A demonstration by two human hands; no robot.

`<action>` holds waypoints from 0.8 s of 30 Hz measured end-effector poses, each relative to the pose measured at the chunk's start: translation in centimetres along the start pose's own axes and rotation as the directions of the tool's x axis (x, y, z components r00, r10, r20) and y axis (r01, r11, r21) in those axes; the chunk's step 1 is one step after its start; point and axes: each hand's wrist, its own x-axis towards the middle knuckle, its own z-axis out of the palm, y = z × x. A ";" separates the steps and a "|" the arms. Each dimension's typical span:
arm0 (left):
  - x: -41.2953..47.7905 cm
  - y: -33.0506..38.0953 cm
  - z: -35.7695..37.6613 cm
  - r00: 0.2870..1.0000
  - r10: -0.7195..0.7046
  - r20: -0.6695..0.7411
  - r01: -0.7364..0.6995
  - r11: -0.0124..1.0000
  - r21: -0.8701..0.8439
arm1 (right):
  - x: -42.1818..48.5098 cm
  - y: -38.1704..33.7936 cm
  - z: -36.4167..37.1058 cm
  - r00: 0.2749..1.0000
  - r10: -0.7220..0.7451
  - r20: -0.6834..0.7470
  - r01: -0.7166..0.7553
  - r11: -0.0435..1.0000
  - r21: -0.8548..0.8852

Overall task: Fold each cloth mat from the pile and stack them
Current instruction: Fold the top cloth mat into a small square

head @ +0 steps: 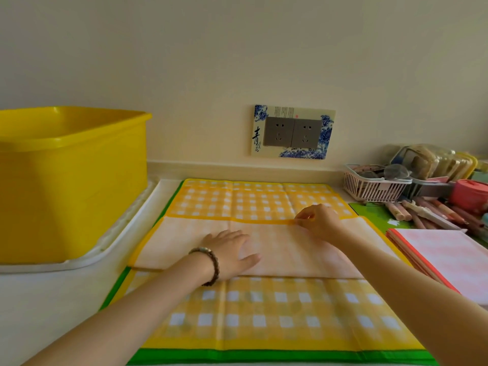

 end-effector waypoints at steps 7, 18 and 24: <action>0.1 0.0 2.1 0.998 -0.038 -0.050 0.038 0.999 -0.005 | -2.5 -3.4 1.7 0.990 -0.074 -0.123 0.083 0.994 0.069; -0.1 0.6 2.6 0.993 -0.077 -0.087 0.079 0.997 0.024 | -7.6 -7.1 5.5 0.967 -0.236 0.097 0.248 0.958 -0.145; -0.3 0.4 2.7 0.995 -0.067 -0.078 0.067 0.998 -0.009 | -7.5 -4.1 4.4 0.982 -0.102 0.156 0.133 0.970 -0.203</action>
